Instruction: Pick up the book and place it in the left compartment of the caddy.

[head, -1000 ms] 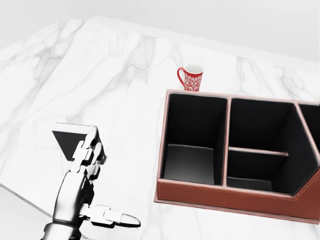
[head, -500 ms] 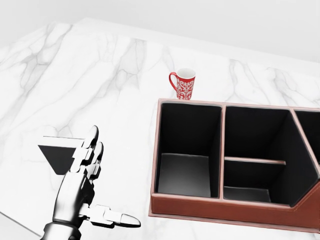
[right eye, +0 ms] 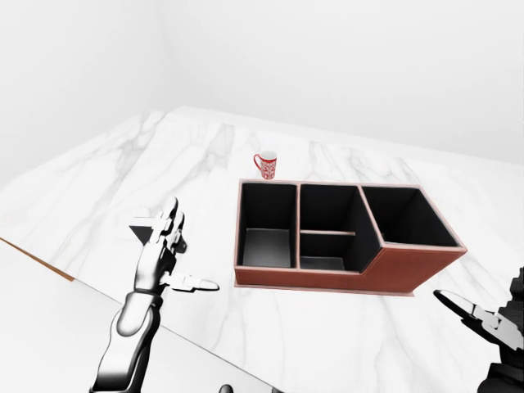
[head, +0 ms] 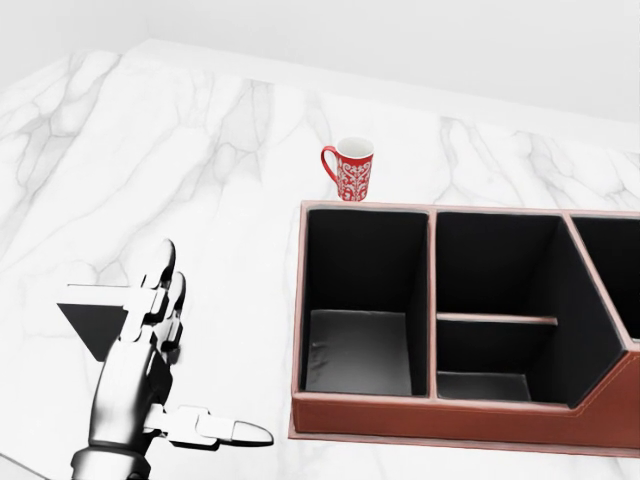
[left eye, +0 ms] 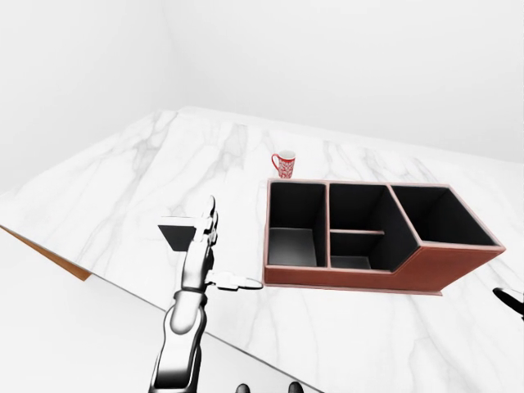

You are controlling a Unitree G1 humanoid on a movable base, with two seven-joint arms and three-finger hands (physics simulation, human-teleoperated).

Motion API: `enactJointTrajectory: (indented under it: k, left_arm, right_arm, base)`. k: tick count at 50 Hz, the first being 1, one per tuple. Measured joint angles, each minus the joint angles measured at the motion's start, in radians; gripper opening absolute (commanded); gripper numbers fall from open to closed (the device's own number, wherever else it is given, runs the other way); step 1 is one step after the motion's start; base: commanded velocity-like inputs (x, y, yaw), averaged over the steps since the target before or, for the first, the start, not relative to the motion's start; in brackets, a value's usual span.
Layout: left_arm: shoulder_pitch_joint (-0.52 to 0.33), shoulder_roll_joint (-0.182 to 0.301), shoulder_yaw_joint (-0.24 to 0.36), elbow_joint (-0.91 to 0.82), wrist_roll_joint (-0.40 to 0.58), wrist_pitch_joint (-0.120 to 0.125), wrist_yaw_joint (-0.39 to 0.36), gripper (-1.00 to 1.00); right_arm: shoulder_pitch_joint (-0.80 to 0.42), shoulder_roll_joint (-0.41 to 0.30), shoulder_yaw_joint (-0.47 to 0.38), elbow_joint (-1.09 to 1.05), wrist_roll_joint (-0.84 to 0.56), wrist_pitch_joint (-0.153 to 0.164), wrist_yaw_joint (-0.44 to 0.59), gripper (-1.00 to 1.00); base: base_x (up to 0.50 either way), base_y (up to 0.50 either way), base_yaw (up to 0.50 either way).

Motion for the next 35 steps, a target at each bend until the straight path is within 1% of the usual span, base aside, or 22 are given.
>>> enactJointTrajectory:
  k: [9, 14, 19, 25, 28, 32, 35]
  left_arm:
    - [0.021, 0.001, 0.001, -0.082, 0.098, 0.0, 0.067, 1.0]
    - [0.024, 0.001, 0.013, -0.132, 0.144, 0.0, 0.104, 1.0]
    - [0.02, 0.002, 0.031, -0.181, 0.166, 0.011, 0.129, 1.0]
    - [0.013, 0.006, 0.048, -0.213, 0.228, 0.026, 0.173, 1.0]
    - [0.014, 0.008, 0.05, -0.229, 0.291, 0.032, 0.208, 1.0]
    - [0.021, 0.008, 0.046, -0.248, 0.395, 0.027, 0.267, 1.0]
    - [0.028, 0.004, 0.042, -0.27, 0.468, 0.034, 0.307, 1.0]
  right_arm:
    - [0.001, 0.002, 0.003, 0.003, -0.004, 0.0, 0.004, 1.0]
    - [0.0, 0.001, 0.005, 0.006, -0.006, 0.0, 0.004, 1.0]
    - [0.001, 0.001, 0.005, 0.006, -0.008, 0.0, 0.004, 1.0]
    - [0.001, 0.001, 0.004, 0.005, -0.008, 0.0, 0.004, 1.0]
    - [0.0, 0.001, 0.004, 0.007, -0.009, 0.0, 0.005, 1.0]
    - [0.0, 0.001, 0.006, 0.01, -0.01, 0.0, 0.006, 1.0]
    - [0.0, 0.001, 0.007, 0.012, -0.011, 0.0, 0.007, 1.0]
  base:
    - [0.0, 0.0, 0.0]
    - [0.0, 0.0, 0.0]
    - [0.0, 0.0, 0.0]
    - [0.0, 0.0, 0.0]
    - [0.0, 0.0, 0.0]
    - [0.0, 0.0, 0.0]
    - [0.0, 0.0, 0.0]
